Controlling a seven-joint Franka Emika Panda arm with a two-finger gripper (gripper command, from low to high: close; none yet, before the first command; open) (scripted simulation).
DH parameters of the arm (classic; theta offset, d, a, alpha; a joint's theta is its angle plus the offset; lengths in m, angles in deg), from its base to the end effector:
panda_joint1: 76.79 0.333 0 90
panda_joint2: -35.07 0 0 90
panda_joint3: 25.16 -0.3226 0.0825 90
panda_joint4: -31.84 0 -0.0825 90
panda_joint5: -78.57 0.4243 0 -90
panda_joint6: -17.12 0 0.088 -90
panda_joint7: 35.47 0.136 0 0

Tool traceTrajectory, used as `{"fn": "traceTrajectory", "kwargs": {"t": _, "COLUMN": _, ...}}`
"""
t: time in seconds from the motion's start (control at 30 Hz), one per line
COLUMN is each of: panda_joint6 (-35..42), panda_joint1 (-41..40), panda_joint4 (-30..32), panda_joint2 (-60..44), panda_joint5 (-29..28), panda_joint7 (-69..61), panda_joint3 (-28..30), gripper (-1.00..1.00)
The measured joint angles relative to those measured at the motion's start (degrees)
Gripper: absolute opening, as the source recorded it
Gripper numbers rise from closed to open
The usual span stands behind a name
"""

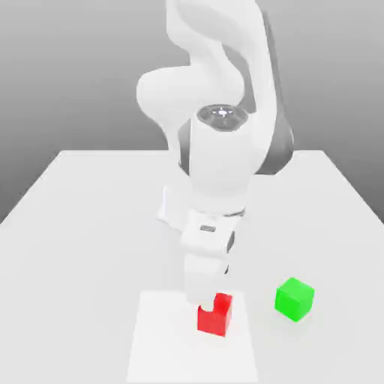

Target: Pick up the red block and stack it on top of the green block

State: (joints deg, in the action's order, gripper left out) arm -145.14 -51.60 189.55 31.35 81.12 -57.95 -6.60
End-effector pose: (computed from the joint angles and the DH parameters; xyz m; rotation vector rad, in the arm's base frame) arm 0.4051 0.0414 0.1404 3.0475 0.7242 0.0269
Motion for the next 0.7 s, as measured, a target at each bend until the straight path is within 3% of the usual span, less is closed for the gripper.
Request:
{"fn": "traceTrajectory", "kwargs": {"t": 0.37, "panda_joint6": -8.0, "panda_joint1": -5.4, "panda_joint4": -1.2, "panda_joint2": -10.2, "panda_joint5": 11.1, "panda_joint7": -8.0, "panda_joint3": -8.0, "gripper": 0.00}}
{"fn": "traceTrajectory", "kwargs": {"t": 0.4, "panda_joint6": -8.7, "panda_joint1": -6.3, "panda_joint4": -1.2, "panda_joint2": -11.0, "panda_joint5": 11.9, "panda_joint7": -8.6, "panda_joint3": -9.2, "gripper": -1.00}}
{"fn": "traceTrajectory", "kwargs": {"t": 0.7, "panda_joint6": -7.4, "panda_joint1": -5.0, "panda_joint4": -1.2, "panda_joint2": -9.5, "panda_joint5": 10.3, "panda_joint7": -7.5, "panda_joint3": -7.4, "gripper": -1.00}}
